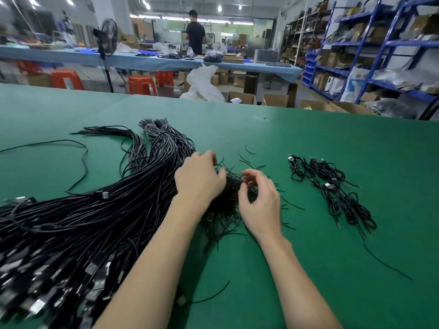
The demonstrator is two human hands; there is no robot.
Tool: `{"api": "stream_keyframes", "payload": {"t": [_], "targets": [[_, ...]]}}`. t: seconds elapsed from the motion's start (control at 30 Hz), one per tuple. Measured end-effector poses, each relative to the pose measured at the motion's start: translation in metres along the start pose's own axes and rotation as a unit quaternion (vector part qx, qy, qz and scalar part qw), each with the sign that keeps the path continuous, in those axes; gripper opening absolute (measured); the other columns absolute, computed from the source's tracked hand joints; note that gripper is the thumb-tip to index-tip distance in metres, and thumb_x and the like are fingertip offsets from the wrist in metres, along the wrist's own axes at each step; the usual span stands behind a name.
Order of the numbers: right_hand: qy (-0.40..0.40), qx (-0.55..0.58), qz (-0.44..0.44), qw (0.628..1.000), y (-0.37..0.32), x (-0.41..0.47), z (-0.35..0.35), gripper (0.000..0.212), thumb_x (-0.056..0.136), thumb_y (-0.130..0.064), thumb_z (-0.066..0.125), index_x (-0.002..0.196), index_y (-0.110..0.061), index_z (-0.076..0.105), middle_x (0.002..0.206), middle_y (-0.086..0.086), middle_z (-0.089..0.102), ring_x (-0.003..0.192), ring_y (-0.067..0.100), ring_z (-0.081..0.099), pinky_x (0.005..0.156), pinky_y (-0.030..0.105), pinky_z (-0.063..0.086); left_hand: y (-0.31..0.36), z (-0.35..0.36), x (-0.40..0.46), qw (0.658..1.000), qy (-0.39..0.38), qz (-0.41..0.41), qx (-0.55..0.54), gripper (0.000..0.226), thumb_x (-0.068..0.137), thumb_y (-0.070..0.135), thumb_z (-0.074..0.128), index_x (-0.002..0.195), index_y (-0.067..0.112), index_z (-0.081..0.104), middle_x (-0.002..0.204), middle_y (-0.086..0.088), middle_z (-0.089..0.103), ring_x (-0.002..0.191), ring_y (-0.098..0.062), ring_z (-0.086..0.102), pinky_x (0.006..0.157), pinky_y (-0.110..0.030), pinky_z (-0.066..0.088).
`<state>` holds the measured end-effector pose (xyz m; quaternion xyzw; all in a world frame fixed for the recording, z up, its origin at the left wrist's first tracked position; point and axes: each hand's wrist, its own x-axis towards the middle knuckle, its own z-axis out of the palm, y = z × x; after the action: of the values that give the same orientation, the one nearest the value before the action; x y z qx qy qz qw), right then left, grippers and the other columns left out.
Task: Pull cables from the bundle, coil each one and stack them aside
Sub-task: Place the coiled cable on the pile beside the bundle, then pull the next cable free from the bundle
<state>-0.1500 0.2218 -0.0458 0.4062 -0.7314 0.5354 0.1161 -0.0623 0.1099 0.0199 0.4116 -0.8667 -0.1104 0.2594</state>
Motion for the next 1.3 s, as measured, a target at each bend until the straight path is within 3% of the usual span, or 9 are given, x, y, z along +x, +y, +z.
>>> {"api": "stream_keyframes", "payload": {"t": [0.1,0.27,0.57,0.7,0.87,1.03,1.1,1.2,1.3], "targets": [[-0.047,-0.015,-0.001,0.999,-0.002,-0.002,0.004,0.023,0.093,-0.021,0.059,0.113,-0.032,0.059,0.100,-0.024,0.059,0.103,0.006,0.055,0.088,0.016,0.039,-0.016,-0.003,0.003,0.990,-0.092,-0.064,0.089,0.047,0.095,0.051,0.054,0.128,0.018,0.053,0.127,-0.010,0.056,0.117,-0.032,0.058,0.090,-0.042,0.045],[-0.076,-0.024,-0.003,0.997,-0.003,-0.002,0.007,0.021,0.094,-0.023,0.057,0.112,-0.033,0.061,0.102,-0.022,0.061,0.106,0.004,0.054,0.091,0.025,0.045,-0.031,0.000,0.006,0.977,-0.141,-0.104,0.124,0.049,0.098,0.045,0.051,0.133,0.012,0.042,0.126,-0.012,0.061,0.114,-0.033,0.060,0.079,-0.037,0.037],[-0.081,-0.010,-0.002,0.997,0.000,-0.002,0.008,0.021,0.093,-0.020,0.059,0.108,-0.033,0.063,0.100,-0.022,0.063,0.105,0.006,0.056,0.092,0.031,0.049,-0.032,-0.004,0.005,0.973,-0.153,-0.119,0.124,0.043,0.104,0.039,0.039,0.134,0.010,0.048,0.131,-0.014,0.059,0.117,-0.034,0.059,0.080,-0.036,0.034],[-0.086,-0.004,-0.014,0.996,-0.005,-0.004,0.010,0.020,0.093,-0.020,0.059,0.106,-0.034,0.064,0.099,-0.024,0.062,0.104,0.004,0.055,0.090,0.027,0.047,-0.035,-0.010,0.005,0.972,-0.168,-0.134,0.095,0.031,0.094,0.027,0.052,0.122,0.012,0.054,0.124,-0.012,0.061,0.100,-0.031,0.058,0.080,-0.034,0.038],[-0.092,0.000,-0.047,0.995,-0.013,-0.006,0.015,0.019,0.092,-0.018,0.060,0.104,-0.032,0.066,0.097,-0.024,0.062,0.103,0.005,0.055,0.085,0.027,0.048,-0.041,-0.019,0.008,0.973,-0.168,-0.159,0.004,0.030,0.089,0.024,0.054,0.118,0.021,0.062,0.119,-0.006,0.063,0.106,-0.027,0.059,0.083,-0.033,0.041],[-0.093,0.012,-0.035,0.995,-0.010,-0.007,0.014,0.020,0.092,-0.018,0.060,0.104,-0.033,0.066,0.094,-0.028,0.059,0.100,0.005,0.056,0.083,0.025,0.048,-0.047,-0.023,0.010,0.964,-0.205,-0.169,0.012,0.044,0.090,0.019,0.049,0.132,0.008,0.046,0.125,-0.015,0.060,0.111,-0.032,0.059,0.097,-0.043,0.049],[-0.092,0.010,-0.035,0.995,-0.009,-0.007,0.014,0.019,0.092,-0.019,0.060,0.103,-0.034,0.066,0.094,-0.027,0.060,0.101,0.004,0.055,0.082,0.024,0.047,-0.049,-0.023,0.011,0.960,-0.225,-0.165,0.020,0.043,0.089,0.023,0.053,0.128,0.007,0.047,0.113,-0.013,0.066,0.104,-0.031,0.064,0.092,-0.042,0.053],[-0.094,0.012,-0.038,0.995,-0.010,-0.007,0.015,0.019,0.092,-0.018,0.060,0.103,-0.033,0.067,0.096,-0.025,0.062,0.102,0.005,0.056,0.084,0.024,0.048,-0.050,-0.021,0.012,0.954,-0.262,-0.142,0.042,0.033,0.087,0.030,0.061,0.114,0.012,0.054,0.088,-0.004,0.071,0.081,-0.022,0.066,0.071,-0.033,0.049],[-0.087,0.016,-0.044,0.995,-0.010,-0.008,0.014,0.019,0.092,-0.018,0.060,0.102,-0.033,0.067,0.094,-0.028,0.060,0.102,0.004,0.056,0.084,0.022,0.048,-0.051,-0.019,0.014,0.959,-0.254,-0.122,0.030,0.022,0.082,0.030,0.066,0.100,0.021,0.056,0.092,0.000,0.068,0.080,-0.017,0.061,0.064,-0.029,0.043]]}}
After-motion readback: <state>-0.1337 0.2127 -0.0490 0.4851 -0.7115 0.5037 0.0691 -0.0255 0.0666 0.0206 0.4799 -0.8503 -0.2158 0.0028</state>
